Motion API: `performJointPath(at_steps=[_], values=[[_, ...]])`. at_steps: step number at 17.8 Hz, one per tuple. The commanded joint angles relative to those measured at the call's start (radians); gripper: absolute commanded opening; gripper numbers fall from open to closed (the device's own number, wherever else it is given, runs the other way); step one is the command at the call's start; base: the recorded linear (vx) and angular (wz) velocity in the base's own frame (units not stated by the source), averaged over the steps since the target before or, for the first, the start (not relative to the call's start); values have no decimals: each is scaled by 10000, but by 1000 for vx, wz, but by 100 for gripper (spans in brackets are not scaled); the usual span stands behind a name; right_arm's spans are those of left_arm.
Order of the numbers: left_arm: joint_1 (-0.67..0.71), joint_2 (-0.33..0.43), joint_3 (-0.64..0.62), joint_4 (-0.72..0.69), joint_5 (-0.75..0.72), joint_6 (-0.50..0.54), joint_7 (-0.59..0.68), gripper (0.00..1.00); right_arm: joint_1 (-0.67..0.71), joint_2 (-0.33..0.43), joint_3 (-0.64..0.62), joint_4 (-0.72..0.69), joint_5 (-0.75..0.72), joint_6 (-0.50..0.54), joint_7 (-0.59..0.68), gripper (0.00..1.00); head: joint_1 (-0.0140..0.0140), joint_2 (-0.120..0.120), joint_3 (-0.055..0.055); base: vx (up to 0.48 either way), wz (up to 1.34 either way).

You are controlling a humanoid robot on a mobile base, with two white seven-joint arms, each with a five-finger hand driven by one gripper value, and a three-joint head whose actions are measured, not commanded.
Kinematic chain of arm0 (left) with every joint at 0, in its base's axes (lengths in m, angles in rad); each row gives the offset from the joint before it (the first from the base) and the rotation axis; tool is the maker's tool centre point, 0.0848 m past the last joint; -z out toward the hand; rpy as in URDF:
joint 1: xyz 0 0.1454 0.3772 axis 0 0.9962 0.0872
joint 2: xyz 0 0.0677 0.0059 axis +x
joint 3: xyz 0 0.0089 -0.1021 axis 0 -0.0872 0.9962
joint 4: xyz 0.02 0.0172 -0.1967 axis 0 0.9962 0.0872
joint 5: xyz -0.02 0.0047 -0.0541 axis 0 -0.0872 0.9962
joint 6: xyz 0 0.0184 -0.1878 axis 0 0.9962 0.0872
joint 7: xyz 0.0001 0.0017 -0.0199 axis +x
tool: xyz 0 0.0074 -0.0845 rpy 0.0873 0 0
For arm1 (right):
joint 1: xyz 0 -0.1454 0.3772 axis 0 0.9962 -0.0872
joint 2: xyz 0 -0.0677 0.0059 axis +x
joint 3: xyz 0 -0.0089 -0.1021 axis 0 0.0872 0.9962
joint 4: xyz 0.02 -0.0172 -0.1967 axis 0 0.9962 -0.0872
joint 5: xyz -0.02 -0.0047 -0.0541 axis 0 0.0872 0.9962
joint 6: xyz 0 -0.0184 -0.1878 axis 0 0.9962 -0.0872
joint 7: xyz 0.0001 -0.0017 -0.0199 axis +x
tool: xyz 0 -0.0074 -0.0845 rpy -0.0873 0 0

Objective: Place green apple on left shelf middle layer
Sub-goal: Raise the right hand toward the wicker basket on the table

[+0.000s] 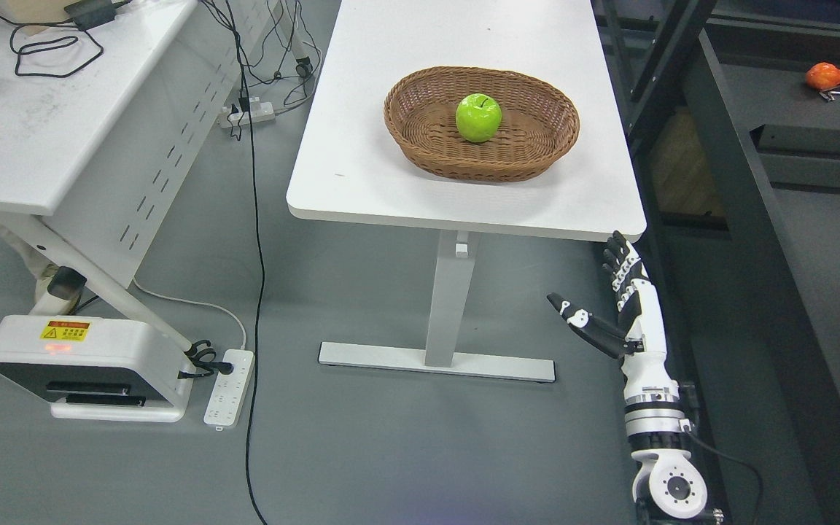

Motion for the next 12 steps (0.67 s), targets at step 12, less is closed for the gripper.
performJointPath(at_steps=[12], values=[[1,175,2,0,1,51,2,100,-953,-1329,208,500,6332,-450,-97,100,0,0,0,8,1]])
